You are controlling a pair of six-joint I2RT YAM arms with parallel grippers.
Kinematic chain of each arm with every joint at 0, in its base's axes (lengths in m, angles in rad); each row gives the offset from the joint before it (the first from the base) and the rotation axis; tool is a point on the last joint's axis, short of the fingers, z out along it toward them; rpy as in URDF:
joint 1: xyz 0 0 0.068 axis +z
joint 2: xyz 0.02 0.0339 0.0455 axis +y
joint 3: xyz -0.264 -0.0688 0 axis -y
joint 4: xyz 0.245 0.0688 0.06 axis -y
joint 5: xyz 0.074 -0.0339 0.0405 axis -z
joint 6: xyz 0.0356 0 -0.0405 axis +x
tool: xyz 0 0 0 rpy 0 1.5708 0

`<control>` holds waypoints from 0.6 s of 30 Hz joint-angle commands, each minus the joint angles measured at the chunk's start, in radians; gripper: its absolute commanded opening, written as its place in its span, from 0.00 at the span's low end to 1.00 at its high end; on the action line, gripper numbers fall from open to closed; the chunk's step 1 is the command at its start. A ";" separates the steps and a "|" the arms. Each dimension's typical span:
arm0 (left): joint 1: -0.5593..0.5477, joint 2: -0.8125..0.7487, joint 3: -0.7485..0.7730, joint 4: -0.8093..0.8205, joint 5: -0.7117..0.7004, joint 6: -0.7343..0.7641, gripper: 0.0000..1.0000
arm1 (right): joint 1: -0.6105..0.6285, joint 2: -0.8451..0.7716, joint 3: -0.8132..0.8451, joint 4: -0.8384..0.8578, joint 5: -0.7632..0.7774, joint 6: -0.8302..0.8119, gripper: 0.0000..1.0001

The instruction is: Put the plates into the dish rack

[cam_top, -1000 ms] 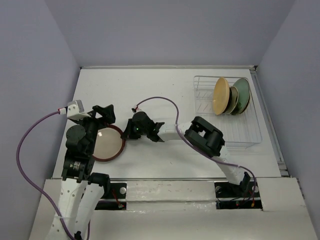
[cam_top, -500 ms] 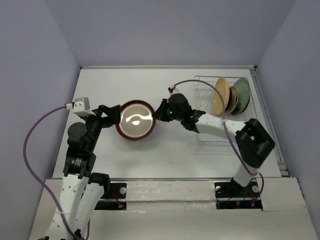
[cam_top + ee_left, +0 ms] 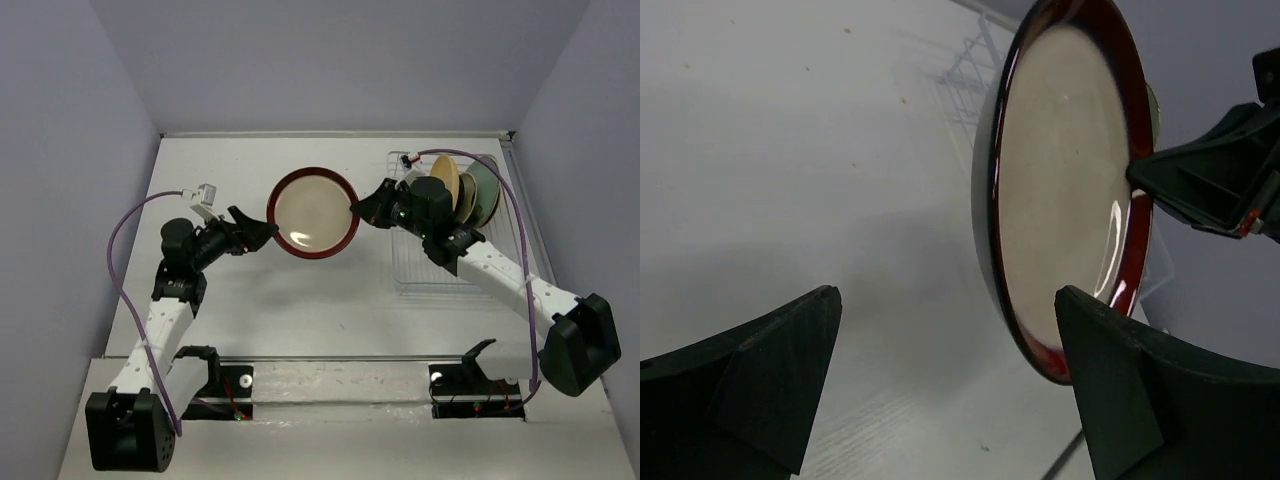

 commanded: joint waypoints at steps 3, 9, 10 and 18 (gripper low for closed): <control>0.009 0.017 -0.037 0.263 0.288 -0.144 0.99 | -0.003 -0.031 0.026 0.138 -0.121 0.036 0.07; 0.007 0.067 -0.054 0.300 0.329 -0.170 0.88 | -0.003 -0.019 0.009 0.232 -0.232 0.068 0.07; 0.006 0.079 -0.056 0.300 0.333 -0.175 0.76 | -0.003 -0.010 0.011 0.238 -0.247 0.074 0.07; 0.001 0.081 -0.057 0.306 0.339 -0.176 0.39 | -0.003 0.006 0.011 0.286 -0.341 0.093 0.07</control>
